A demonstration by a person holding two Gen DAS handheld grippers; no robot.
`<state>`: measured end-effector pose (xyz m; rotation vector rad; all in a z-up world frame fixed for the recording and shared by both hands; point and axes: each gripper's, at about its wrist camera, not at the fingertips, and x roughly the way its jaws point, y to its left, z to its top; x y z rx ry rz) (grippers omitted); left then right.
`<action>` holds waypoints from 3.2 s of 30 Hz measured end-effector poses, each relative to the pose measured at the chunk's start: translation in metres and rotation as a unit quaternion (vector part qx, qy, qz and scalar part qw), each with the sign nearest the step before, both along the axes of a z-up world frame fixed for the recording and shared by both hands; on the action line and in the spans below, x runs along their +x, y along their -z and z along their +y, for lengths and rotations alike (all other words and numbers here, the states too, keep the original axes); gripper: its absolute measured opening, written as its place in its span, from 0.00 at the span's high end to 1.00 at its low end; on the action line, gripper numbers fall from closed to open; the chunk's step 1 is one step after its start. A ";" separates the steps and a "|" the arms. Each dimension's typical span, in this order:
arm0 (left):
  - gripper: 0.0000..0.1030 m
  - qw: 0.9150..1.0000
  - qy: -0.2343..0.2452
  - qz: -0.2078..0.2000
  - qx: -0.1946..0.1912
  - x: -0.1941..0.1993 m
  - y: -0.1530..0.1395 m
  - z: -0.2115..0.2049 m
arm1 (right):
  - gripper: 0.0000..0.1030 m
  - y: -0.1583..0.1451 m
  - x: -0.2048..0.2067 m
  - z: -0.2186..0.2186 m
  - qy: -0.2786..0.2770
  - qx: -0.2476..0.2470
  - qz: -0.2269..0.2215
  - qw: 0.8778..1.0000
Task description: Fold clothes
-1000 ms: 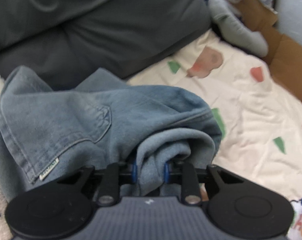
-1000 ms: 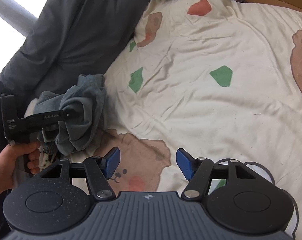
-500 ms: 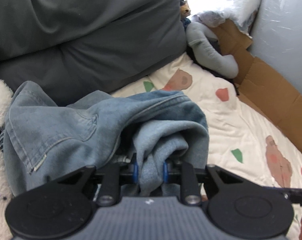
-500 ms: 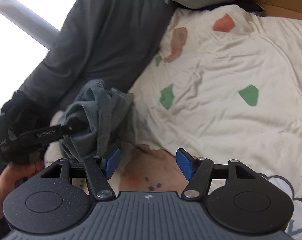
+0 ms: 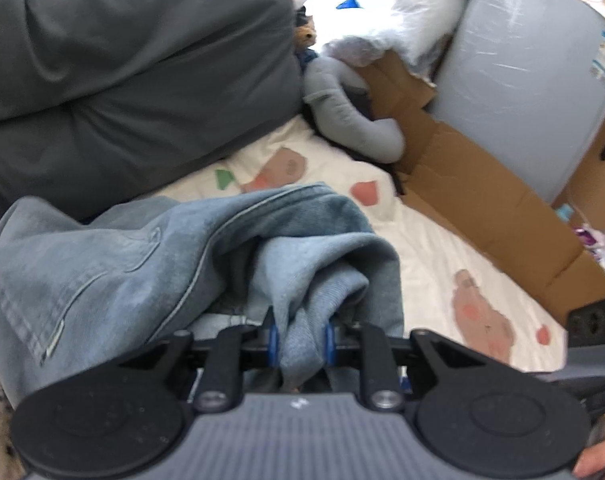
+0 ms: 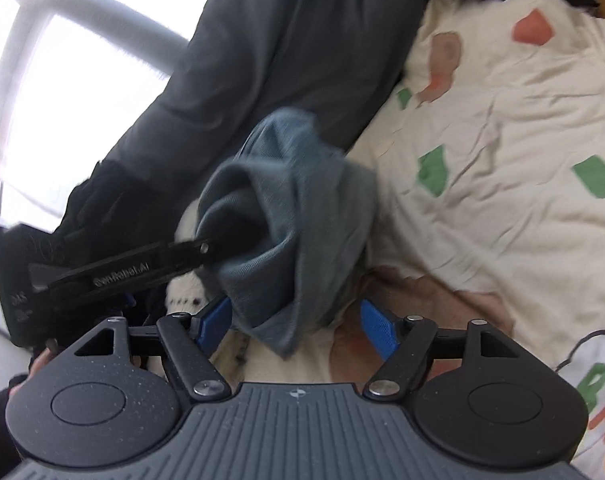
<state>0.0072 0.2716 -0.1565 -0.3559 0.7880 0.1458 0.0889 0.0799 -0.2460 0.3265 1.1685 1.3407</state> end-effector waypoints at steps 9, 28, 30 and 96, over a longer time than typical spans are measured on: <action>0.79 0.999 0.026 0.007 -0.029 -0.009 0.000 -0.025 | 0.75 0.007 -0.001 -0.009 0.009 0.008 0.001 1.000; 0.45 0.998 -0.035 0.043 0.011 -0.064 0.014 0.019 | 0.90 -0.041 0.065 -0.043 0.036 -0.136 -0.161 0.977; 0.43 0.997 -0.051 0.050 0.022 -0.068 0.017 0.030 | 0.91 -0.051 0.068 -0.043 0.030 -0.141 -0.178 0.973; 0.96 0.991 -0.094 0.048 0.080 0.101 0.054 0.118 | 0.65 -0.064 0.167 -0.183 -0.002 -0.295 -0.231 0.927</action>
